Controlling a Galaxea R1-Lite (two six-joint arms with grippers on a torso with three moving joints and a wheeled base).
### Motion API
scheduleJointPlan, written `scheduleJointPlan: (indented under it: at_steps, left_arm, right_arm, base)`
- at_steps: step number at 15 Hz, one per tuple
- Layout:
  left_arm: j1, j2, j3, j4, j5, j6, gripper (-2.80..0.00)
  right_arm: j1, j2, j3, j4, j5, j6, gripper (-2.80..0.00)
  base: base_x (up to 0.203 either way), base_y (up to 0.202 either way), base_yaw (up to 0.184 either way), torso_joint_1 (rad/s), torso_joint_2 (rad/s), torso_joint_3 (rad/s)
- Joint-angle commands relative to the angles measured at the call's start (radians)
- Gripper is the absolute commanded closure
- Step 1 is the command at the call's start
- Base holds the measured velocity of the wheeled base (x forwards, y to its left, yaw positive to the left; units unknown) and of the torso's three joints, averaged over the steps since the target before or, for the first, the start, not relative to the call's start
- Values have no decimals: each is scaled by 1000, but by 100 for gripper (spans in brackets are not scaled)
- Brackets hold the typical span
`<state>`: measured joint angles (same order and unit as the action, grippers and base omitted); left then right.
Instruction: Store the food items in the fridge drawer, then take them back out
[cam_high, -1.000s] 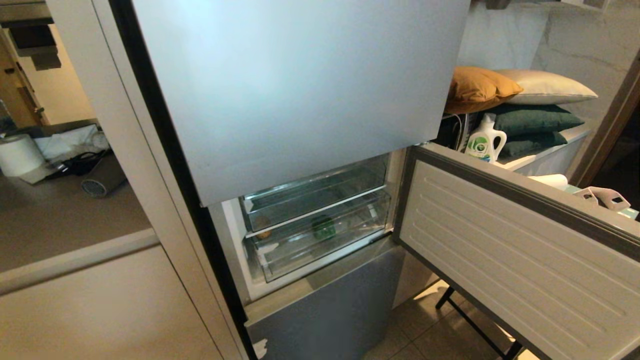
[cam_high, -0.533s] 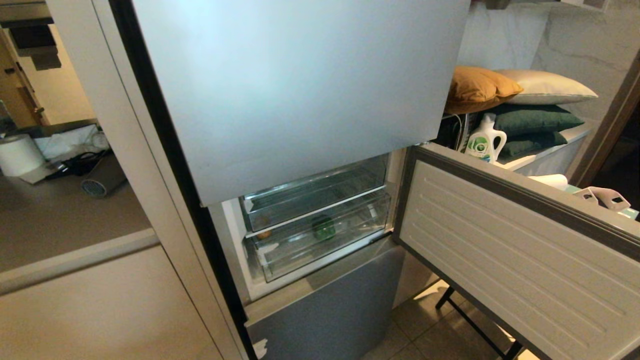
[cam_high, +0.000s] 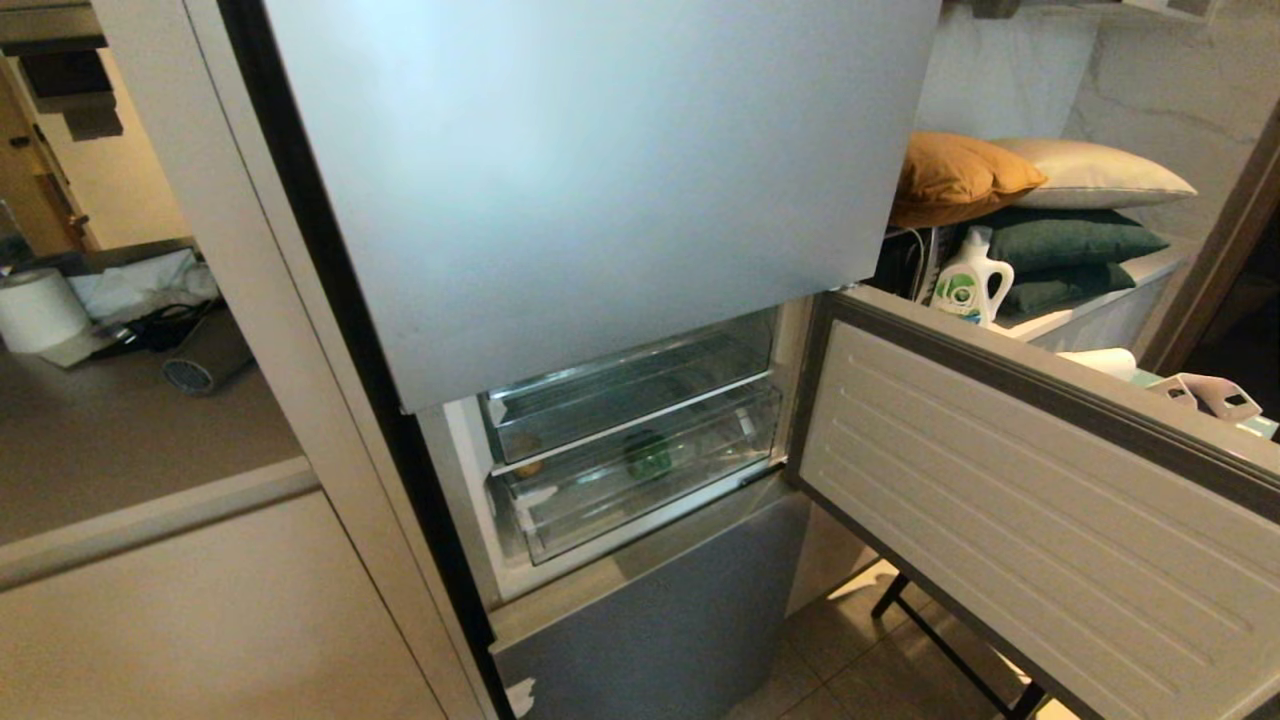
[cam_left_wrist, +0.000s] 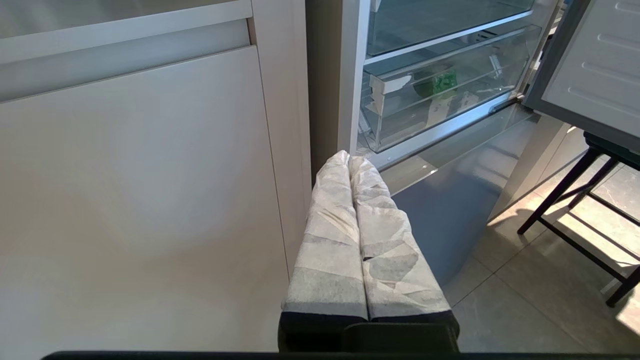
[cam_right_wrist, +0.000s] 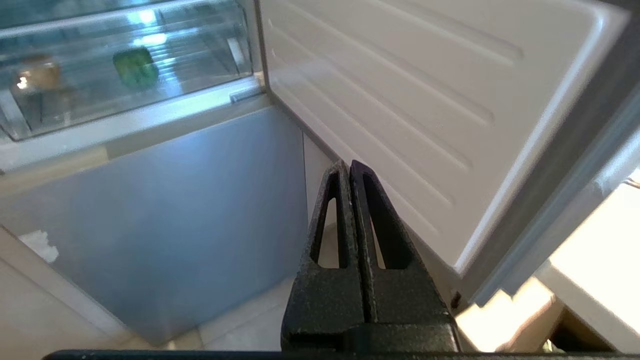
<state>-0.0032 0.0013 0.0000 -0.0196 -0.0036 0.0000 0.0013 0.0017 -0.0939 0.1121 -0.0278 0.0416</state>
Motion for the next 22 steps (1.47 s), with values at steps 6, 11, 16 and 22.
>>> scheduleJointPlan:
  at_steps: [6, 11, 16, 22]
  left_arm:
    - [0, 0, 9, 0, 0, 0, 0]
    - [0, 0, 9, 0, -1, 0, 0]
    - [0, 0, 10, 0, 0, 0, 0]
    - [0, 0, 9, 0, 0, 0, 0]
  right_arm:
    - [34, 462, -295, 96, 88, 162, 0]
    - [56, 1059, -300, -289, 237, 159, 0]
    - [113, 1653, -353, -810, 282, 105, 0]
    - [280, 2053, -518, -1089, 299, 52, 0]
  base:
    - [0, 0, 0, 0, 0, 0]
    - [0, 0, 0, 0, 0, 0]
    - [0, 0, 0, 0, 0, 0]
    - [0, 0, 0, 0, 0, 0]
